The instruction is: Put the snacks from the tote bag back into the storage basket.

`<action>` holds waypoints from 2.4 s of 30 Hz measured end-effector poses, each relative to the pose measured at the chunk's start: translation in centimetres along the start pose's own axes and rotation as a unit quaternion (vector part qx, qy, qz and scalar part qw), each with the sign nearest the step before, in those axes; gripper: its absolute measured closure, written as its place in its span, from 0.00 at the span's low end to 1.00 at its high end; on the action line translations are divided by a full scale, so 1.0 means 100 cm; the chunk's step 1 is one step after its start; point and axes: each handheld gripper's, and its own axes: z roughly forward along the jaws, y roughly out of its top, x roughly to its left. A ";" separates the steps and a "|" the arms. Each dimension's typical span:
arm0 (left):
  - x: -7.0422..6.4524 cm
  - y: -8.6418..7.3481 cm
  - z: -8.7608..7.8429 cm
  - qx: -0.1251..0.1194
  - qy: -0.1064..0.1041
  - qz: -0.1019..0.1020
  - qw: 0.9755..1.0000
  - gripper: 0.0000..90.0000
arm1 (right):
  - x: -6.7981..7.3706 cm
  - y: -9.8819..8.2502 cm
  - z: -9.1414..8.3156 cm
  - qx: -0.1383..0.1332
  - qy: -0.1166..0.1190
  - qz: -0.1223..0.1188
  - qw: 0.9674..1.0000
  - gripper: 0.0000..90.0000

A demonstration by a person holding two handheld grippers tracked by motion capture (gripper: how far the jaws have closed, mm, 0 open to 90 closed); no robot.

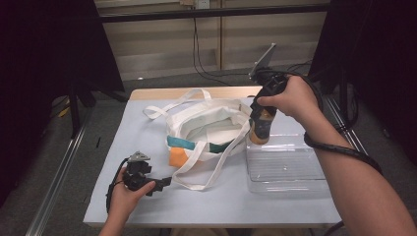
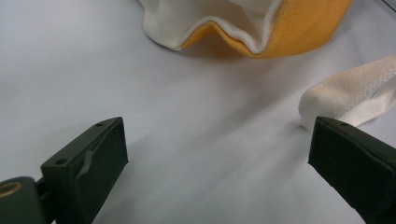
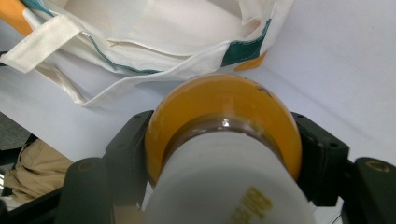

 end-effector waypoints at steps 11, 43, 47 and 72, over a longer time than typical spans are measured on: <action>0.000 0.000 0.000 0.000 0.000 0.000 1.000 0.05 | -0.002 -0.003 0.009 0.005 0.003 0.003 1.000 0.34; -0.001 0.000 0.001 0.003 0.002 -0.003 1.000 0.05 | -0.001 -0.009 0.019 0.019 0.005 -0.003 1.000 0.34; -0.001 0.000 0.001 0.005 -0.001 -0.004 1.000 0.05 | -0.001 -0.009 0.023 0.021 0.008 -0.003 1.000 0.34; -0.001 -0.001 0.002 0.006 0.001 -0.002 1.000 0.05 | 0.003 -0.009 0.046 0.022 0.009 -0.007 1.000 0.34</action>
